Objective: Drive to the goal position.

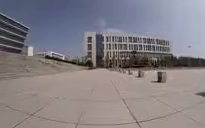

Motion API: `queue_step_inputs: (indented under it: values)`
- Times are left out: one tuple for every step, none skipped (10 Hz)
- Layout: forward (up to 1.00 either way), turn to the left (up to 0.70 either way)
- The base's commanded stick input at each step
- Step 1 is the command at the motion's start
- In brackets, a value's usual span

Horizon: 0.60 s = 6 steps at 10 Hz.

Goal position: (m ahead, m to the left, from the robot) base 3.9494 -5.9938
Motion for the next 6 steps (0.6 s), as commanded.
queue_step_inputs:
  values:
    - [0.04, 0.00]
    - [0.04, 0.00]
    - [0.04, 0.00]
    - [0.04, 0.00]
    - [0.04, 0.00]
    - [0.04, 0.00]
